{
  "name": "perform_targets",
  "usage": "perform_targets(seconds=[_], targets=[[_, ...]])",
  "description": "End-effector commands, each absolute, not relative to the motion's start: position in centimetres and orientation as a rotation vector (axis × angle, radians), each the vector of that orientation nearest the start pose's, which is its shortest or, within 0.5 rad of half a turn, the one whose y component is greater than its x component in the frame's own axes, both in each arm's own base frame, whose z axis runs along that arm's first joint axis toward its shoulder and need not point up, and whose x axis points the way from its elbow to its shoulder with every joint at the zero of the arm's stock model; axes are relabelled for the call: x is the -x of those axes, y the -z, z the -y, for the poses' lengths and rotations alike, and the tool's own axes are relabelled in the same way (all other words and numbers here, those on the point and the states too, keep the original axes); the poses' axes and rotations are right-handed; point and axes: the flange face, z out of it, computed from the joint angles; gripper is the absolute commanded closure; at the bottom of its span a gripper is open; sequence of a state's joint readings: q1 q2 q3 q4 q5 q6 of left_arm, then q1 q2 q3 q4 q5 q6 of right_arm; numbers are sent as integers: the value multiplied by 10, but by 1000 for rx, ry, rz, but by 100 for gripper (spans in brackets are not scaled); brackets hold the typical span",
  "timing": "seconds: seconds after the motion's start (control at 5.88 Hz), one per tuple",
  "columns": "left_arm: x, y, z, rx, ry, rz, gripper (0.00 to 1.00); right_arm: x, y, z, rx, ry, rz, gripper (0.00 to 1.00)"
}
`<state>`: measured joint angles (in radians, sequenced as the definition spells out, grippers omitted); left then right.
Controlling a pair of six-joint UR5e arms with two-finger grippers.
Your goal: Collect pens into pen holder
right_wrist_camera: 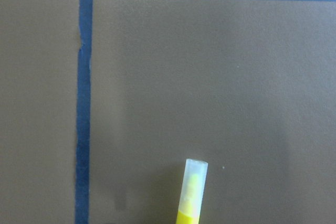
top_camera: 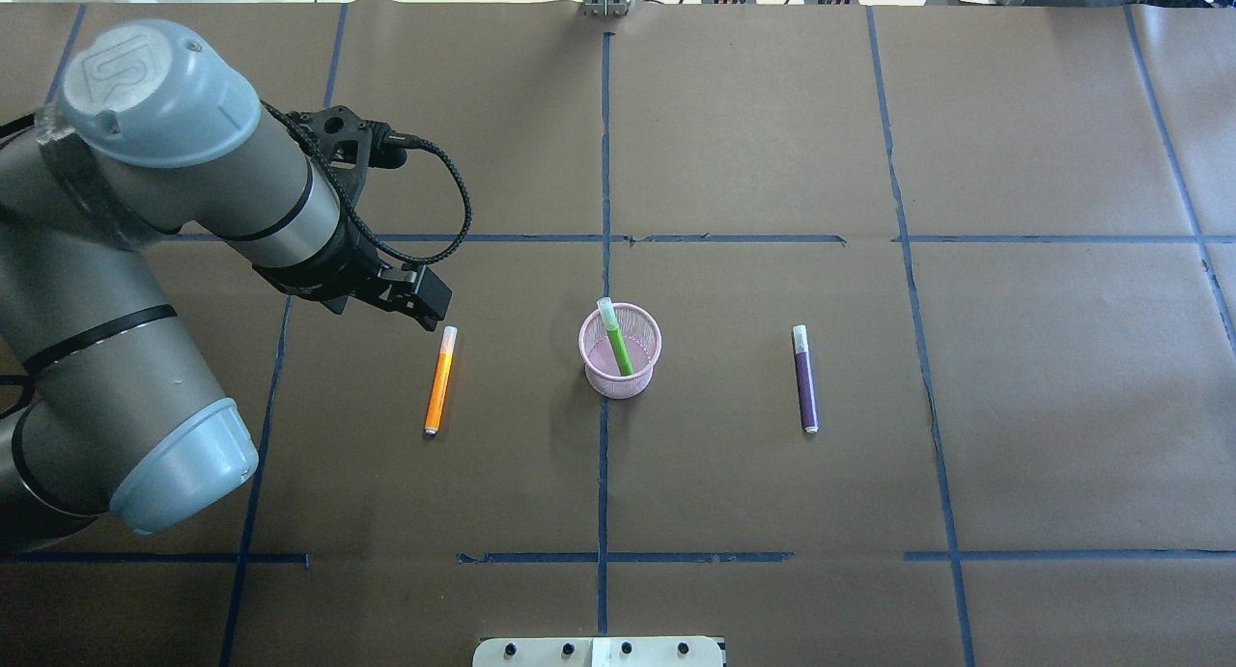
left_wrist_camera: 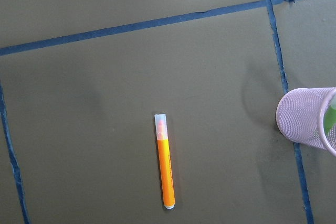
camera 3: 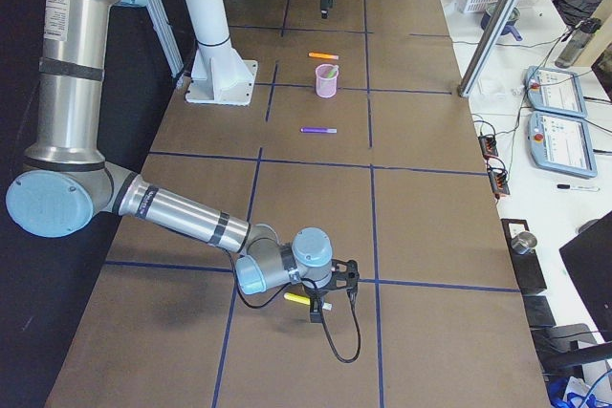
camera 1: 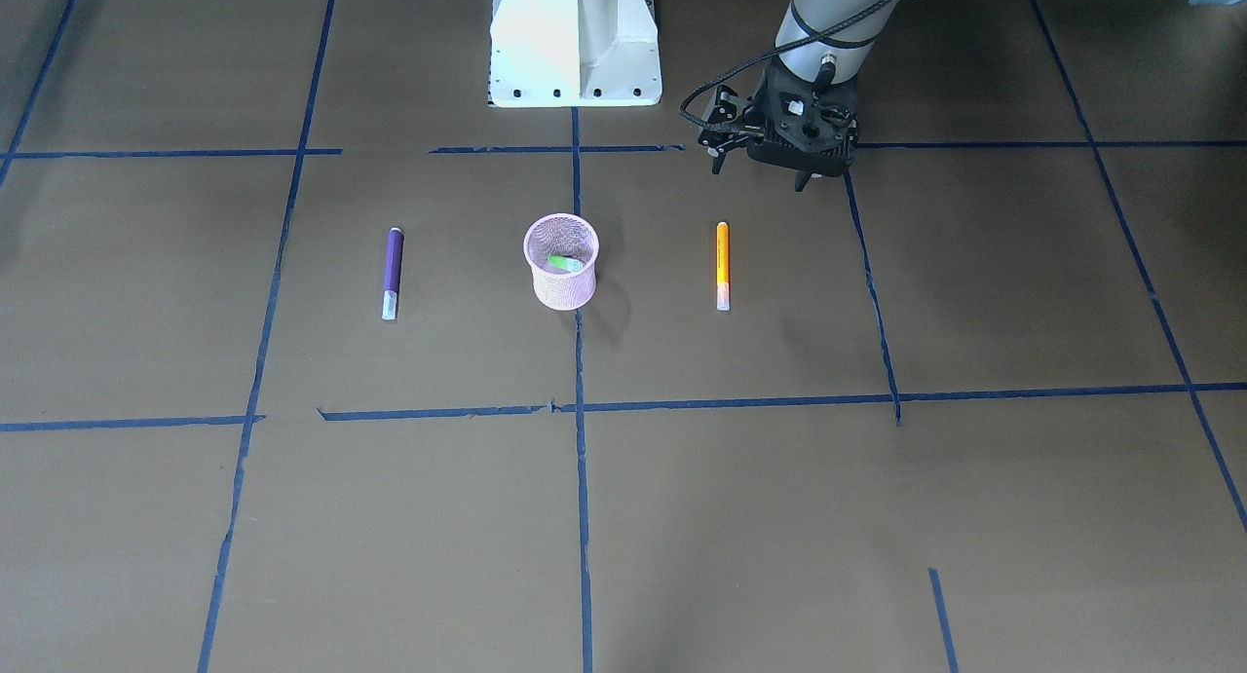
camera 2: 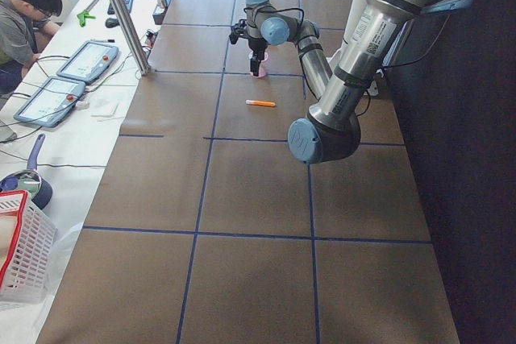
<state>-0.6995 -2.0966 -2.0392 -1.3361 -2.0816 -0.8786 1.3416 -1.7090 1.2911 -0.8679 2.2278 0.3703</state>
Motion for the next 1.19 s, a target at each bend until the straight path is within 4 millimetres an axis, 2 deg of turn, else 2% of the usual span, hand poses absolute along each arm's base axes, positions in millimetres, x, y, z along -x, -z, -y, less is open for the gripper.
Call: perform_targets(seconds=[0.0,0.17,0.34,0.51,0.68,0.85,1.02], targets=[[-374,-196,425,-104,-188,-881,0,35,-796,434,-57,-26,704,2],[-374,-195,425,-105,-189,-882,0,39,-796,434,-54,-18,705,3],[-374,-195,425,-105,-189,-882,0,39,-797,432,-51,-18,710,18],[-373,-195,425,-106,-189,-883,0,38,-800,427,-45,-17,710,46],[-373,-195,425,-106,-189,-883,0,38,-802,424,-40,-18,709,58],[-373,-195,425,-106,-189,-883,0,35,-808,414,-30,-21,705,64],[-373,-195,425,-106,-187,-883,0,34,-811,410,-26,-20,704,64]])
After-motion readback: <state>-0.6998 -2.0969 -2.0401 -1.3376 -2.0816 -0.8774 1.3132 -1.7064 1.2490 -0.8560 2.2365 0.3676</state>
